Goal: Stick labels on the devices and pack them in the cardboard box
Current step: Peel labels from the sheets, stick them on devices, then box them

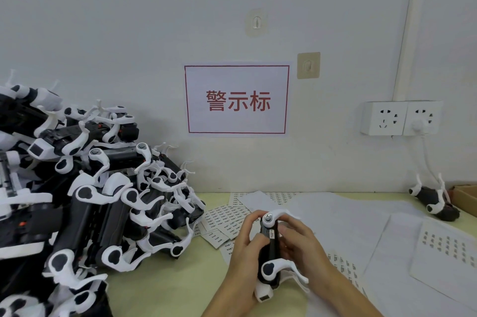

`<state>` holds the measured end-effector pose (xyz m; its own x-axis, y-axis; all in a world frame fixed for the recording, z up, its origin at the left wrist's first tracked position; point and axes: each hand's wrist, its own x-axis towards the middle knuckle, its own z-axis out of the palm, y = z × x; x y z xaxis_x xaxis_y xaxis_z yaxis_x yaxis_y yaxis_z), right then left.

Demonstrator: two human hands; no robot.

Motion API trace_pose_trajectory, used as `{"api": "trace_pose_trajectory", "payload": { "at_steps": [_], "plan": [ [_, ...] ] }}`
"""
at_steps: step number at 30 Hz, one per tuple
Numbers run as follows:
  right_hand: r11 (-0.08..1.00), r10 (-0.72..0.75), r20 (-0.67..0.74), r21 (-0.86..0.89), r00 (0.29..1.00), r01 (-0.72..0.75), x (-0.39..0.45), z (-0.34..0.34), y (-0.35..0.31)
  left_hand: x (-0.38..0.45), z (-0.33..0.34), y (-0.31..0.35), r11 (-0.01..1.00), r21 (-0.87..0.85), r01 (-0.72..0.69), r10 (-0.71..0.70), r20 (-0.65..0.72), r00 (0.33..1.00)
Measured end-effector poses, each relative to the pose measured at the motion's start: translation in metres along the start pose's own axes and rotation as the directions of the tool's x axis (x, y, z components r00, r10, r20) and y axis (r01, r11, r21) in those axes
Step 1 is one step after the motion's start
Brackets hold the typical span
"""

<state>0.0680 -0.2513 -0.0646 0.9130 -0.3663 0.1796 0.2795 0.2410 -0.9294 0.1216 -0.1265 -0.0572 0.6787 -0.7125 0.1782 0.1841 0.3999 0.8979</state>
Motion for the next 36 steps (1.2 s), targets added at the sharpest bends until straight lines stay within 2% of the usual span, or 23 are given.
{"api": "trace_pose_trajectory", "payload": {
  "at_steps": [6,12,17,20,29,36],
  "plan": [
    [0.988,-0.072,0.031,-0.135,0.997,0.075,-0.0016,0.0005,-0.0030,0.0005,-0.0007,-0.0005,1.000,0.020,0.002,-0.002,-0.006,1.000],
    [1.000,0.019,0.011,-0.013,1.000,-0.019,-0.0009,0.0010,-0.0041,0.0012,0.0007,-0.0008,0.999,0.051,0.017,-0.014,-0.073,0.997],
    [0.998,0.004,-0.026,-0.065,1.000,-0.005,0.0016,-0.0002,-0.0022,0.0015,-0.0001,-0.0019,0.995,0.093,0.043,-0.033,-0.112,0.993],
    [0.997,-0.016,0.002,-0.078,1.000,0.016,0.0009,-0.0001,-0.0013,0.0010,-0.0004,-0.0008,0.994,0.106,0.040,-0.026,-0.125,0.992],
    [0.996,-0.043,-0.001,-0.084,0.999,0.043,-0.0011,0.0020,-0.0045,0.0004,0.0003,0.0012,0.998,0.042,0.055,-0.052,-0.061,0.997],
    [0.996,-0.022,-0.051,-0.093,0.998,0.017,-0.0017,0.0015,-0.0053,0.0005,-0.0010,-0.0001,0.994,0.108,0.027,-0.019,-0.076,0.997]
  ]
}}
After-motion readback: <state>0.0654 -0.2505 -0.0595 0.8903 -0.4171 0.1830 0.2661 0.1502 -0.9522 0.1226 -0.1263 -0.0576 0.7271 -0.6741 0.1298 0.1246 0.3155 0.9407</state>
